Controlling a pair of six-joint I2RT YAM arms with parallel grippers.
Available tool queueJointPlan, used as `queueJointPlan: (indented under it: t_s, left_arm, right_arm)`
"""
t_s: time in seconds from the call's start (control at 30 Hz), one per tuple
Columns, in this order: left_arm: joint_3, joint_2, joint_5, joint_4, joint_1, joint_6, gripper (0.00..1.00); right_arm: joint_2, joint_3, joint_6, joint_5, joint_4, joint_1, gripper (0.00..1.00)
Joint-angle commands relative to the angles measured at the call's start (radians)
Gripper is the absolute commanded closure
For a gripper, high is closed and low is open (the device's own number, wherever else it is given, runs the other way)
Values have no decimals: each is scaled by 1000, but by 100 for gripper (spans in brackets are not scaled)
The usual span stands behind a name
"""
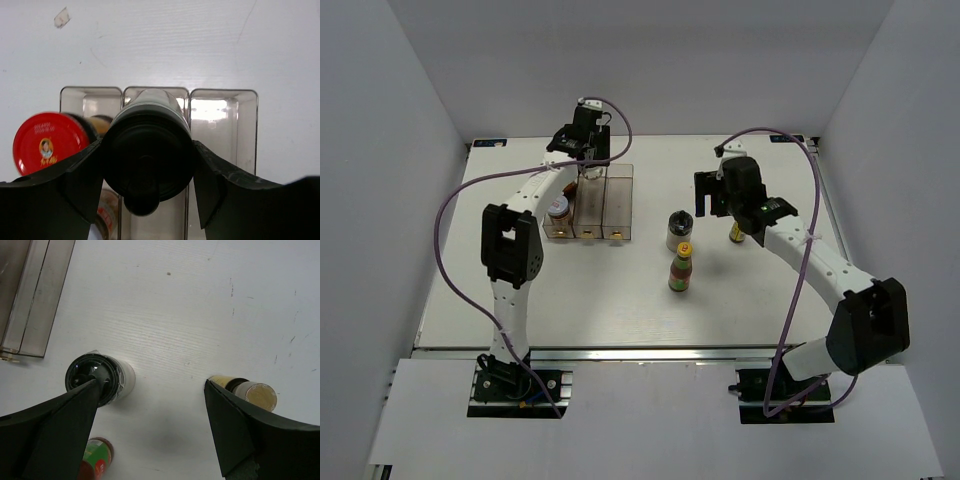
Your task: Organize the condiment bottles
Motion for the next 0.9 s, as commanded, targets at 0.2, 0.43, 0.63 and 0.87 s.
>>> queueJointPlan:
  t_s: [0.2,0.43,0.63,0.87]
  left_arm:
    - [137,69,58,8,15,36,64]
    - [109,69,28,11,17,39,63]
    - [105,70,76,-18,17,21,62]
    - [80,49,53,-51,17,-4,63]
  right_arm:
    - [62,82,-71,-108,-21,-6,11]
    - [103,106,-94,-214,-21,-6,11]
    - [126,123,-93,-226,-39,-6,11]
    - [131,116,-93,-226,-33,-6,11]
